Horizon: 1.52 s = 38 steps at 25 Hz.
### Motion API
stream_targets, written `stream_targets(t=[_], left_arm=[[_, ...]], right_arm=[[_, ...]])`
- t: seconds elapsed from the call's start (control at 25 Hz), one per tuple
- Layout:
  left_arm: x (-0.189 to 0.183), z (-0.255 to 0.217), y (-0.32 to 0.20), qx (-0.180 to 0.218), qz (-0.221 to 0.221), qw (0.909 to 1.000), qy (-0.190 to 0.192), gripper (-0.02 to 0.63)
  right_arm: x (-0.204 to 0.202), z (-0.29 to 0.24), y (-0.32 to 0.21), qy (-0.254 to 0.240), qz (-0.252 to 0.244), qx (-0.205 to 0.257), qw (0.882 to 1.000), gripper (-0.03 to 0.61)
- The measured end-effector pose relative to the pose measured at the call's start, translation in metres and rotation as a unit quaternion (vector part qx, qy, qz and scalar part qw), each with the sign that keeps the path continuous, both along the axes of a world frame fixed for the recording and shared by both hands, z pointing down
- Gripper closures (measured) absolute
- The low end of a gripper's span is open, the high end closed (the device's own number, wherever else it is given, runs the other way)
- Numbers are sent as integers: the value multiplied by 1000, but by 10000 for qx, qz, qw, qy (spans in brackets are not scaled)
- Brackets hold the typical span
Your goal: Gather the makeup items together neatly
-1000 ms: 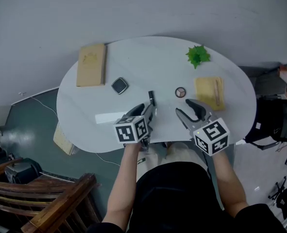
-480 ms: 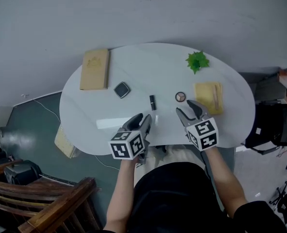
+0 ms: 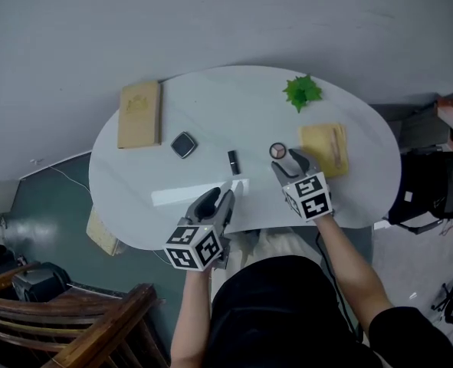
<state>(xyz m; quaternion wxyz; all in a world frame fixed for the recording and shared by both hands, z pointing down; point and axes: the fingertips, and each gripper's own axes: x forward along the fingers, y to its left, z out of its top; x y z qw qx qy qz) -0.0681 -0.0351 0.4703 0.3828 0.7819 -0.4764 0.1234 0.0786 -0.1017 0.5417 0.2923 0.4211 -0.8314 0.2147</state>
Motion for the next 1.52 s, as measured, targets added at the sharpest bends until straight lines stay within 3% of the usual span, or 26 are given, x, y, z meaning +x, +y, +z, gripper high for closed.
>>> stream_targets(t=[0.76, 1.52], left_arm=[[-5, 8, 17, -80, 34, 9997, -210, 477], [-7, 7, 22, -85, 34, 9998, -167, 479]], right_arm=[[-4, 48, -15, 546, -243, -242, 9979, 356], [-2, 53, -21, 575, -188, -265, 9978, 360]])
